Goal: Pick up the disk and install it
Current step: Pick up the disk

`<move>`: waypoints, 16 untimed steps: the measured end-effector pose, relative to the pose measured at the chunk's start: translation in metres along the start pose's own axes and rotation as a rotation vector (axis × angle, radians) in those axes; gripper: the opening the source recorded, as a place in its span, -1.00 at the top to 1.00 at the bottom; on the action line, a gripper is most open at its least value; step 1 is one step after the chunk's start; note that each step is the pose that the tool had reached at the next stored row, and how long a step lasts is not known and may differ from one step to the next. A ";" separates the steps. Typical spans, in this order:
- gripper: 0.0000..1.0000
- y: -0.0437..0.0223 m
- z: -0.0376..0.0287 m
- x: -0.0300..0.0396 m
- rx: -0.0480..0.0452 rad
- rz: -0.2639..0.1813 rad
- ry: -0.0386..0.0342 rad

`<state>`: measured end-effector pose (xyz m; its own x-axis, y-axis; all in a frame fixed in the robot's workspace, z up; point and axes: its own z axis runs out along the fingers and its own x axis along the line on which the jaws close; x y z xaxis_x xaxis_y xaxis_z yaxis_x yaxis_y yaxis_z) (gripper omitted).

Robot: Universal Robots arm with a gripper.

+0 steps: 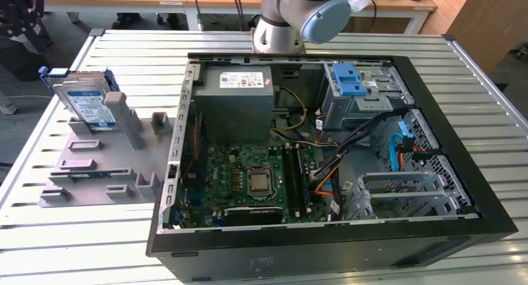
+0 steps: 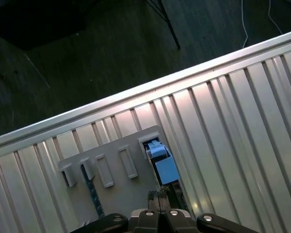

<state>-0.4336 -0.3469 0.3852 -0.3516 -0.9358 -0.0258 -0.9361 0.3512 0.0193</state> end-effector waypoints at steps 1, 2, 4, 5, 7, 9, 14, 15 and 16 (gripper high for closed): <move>0.79 0.0000 0.0000 0.0000 -0.0002 -0.011 0.0001; 0.79 0.0000 0.0000 0.0000 -0.0003 -0.021 0.0003; 0.79 0.0000 0.0001 0.0000 -0.0008 -0.043 0.0007; 0.79 0.0000 0.0000 0.0000 -0.0010 -0.053 0.0009; 0.79 0.0000 0.0001 0.0000 -0.0013 -0.074 0.0012; 0.79 0.0000 0.0001 0.0000 -0.0016 -0.094 0.0015; 0.79 0.0000 0.0001 0.0000 -0.0026 -0.143 0.0023; 0.79 0.0000 0.0001 0.0000 -0.0027 -0.151 0.0025; 0.79 0.0000 0.0001 0.0000 -0.0029 -0.158 0.0026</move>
<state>-0.4336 -0.3470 0.3851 -0.2000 -0.9794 -0.0261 -0.9797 0.1996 0.0181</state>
